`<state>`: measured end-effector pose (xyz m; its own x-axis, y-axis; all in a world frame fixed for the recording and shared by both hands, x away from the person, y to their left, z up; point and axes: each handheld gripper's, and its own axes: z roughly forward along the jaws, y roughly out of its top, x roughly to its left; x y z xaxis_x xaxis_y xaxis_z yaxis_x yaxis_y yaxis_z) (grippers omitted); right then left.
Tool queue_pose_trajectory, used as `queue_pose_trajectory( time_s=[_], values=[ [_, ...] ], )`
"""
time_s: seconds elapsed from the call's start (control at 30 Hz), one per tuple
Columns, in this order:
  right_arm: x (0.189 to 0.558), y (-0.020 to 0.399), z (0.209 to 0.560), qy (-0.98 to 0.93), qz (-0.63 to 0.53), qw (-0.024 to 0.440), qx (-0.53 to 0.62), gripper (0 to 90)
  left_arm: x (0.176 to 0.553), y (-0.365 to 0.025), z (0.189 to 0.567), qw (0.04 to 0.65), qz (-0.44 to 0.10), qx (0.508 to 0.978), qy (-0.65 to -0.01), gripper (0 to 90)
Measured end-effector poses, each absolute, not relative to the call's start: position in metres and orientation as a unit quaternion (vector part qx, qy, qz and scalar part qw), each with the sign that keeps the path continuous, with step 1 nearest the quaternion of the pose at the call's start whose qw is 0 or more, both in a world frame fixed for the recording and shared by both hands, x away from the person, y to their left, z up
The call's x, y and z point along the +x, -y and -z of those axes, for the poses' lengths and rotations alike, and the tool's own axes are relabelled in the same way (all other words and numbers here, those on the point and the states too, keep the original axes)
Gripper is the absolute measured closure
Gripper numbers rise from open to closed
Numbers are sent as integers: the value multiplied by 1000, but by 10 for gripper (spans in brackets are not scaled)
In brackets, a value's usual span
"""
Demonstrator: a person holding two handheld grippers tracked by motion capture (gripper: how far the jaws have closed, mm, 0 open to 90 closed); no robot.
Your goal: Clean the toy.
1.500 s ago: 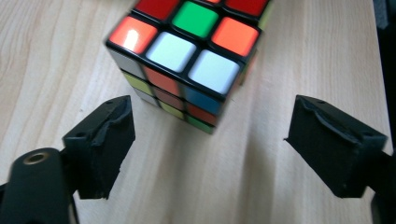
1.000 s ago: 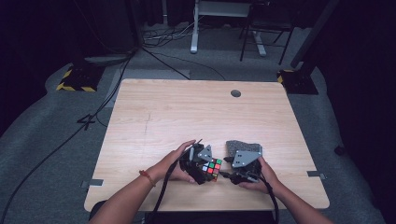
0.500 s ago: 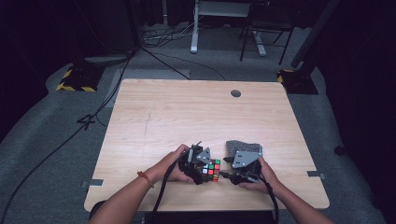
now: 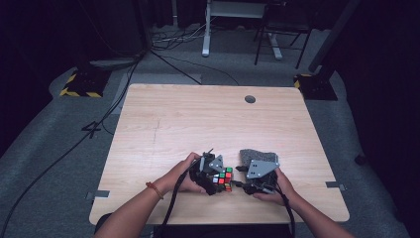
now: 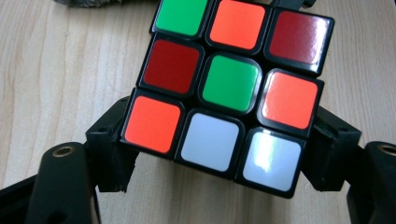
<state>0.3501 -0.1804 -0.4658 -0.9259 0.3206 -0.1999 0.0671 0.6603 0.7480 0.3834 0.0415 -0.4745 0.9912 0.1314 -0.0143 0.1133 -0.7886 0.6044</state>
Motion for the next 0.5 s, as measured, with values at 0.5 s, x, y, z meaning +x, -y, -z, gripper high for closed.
queue_pose_trajectory(
  time_s=[0.5],
  values=[
    [351, 174, 465, -899, -394, 159, 102, 545, 378, -32, 475, 305, -13, 952, -35, 325]
  ],
)
